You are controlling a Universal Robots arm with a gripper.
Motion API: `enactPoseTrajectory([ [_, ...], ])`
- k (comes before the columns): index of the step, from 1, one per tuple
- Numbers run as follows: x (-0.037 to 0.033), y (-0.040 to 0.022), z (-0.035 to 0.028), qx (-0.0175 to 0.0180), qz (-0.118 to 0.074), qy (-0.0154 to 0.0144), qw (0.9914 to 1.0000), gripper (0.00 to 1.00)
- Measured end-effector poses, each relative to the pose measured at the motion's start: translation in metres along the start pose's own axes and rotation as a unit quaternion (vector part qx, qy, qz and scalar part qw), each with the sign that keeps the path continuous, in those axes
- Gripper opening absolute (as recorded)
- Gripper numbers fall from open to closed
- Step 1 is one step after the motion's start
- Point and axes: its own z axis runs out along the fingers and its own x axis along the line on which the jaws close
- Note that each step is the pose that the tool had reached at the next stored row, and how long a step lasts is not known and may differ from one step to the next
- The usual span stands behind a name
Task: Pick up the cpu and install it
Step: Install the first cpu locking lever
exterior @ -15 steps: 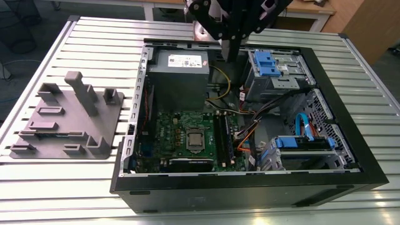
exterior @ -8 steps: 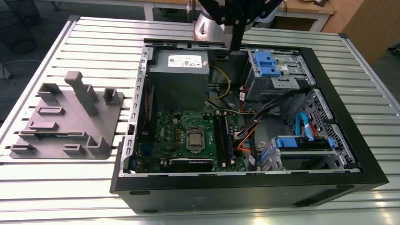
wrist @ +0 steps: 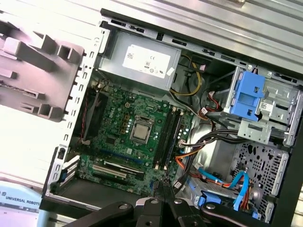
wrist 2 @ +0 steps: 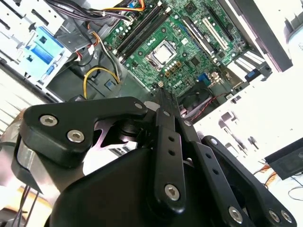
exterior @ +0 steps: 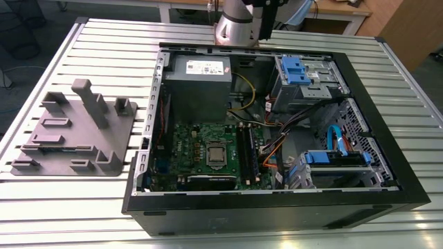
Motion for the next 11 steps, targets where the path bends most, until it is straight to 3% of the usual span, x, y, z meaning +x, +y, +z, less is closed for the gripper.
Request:
enactPoseTrajectory([
  [11,-0.0014,0.0004,-0.0311,0.0001,0.000,0.0000,1.00000,0.11],
])
